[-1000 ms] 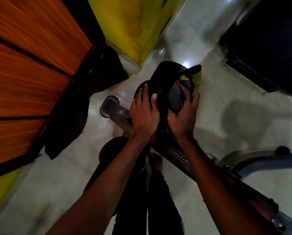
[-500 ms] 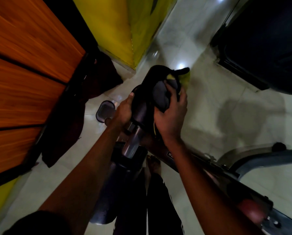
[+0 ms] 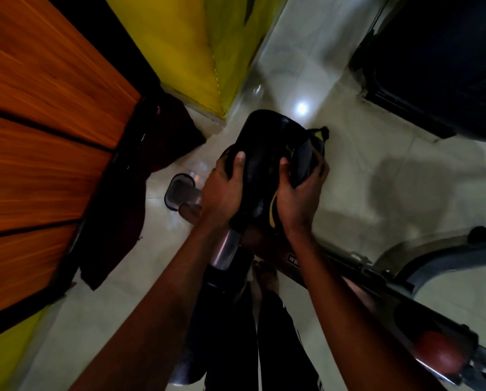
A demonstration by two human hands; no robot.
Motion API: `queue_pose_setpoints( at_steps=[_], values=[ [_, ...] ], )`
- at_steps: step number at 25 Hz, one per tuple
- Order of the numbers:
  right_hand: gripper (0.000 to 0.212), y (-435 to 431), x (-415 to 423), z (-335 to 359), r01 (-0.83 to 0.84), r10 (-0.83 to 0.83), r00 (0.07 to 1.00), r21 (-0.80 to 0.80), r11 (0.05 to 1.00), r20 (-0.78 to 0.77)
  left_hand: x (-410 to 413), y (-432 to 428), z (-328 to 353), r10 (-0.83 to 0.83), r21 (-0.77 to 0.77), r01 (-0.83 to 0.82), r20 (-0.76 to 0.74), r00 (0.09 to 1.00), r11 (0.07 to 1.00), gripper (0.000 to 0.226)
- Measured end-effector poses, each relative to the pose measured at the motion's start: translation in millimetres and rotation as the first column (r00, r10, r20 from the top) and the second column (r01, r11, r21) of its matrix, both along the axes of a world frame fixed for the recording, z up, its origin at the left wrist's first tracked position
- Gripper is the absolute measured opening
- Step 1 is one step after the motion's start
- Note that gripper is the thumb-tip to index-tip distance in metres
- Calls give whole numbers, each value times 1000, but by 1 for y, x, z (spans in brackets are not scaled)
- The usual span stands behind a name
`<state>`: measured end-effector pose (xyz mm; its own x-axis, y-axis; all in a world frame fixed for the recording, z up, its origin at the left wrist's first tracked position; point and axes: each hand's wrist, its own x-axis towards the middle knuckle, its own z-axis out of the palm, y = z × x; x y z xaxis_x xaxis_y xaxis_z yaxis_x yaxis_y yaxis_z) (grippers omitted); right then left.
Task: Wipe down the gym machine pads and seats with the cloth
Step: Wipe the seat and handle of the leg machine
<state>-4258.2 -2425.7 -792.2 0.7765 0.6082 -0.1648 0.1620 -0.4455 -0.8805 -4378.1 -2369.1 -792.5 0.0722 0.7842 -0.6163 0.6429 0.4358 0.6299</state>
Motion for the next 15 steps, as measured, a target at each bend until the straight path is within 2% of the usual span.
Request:
queue_pose_setpoints(
  at_steps=[2,3,5,7,8,10,13,15],
  values=[
    [62,-13,-9,1,-74,74,997,0,997,12,-9,9,-5,-21,-123,31,79,997,992,70],
    [62,-17,-10,2,-122,122,992,13,992,26,-12,14,-8,-34,-120,48,112,993,992,71],
    [62,-14,-5,0,-173,172,984,28,984,42,-16,22,-9,-85,72,80,68,994,994,60],
    [60,-2,5,0,-141,139,988,31,990,62,-11,21,1,-95,271,100,-29,995,957,42],
    [60,6,10,0,-99,98,993,18,995,70,-4,16,6,-85,274,93,-43,995,957,42],
    [61,21,22,-1,-30,32,998,-40,999,62,13,2,12,-64,187,71,-48,997,980,56],
    [62,25,27,-4,-6,9,999,-66,998,32,23,-4,10,-115,190,143,-150,982,971,67],
    [62,12,16,-4,-25,25,1000,-14,1000,18,14,8,-4,-80,95,84,-51,995,992,65]
  ],
)
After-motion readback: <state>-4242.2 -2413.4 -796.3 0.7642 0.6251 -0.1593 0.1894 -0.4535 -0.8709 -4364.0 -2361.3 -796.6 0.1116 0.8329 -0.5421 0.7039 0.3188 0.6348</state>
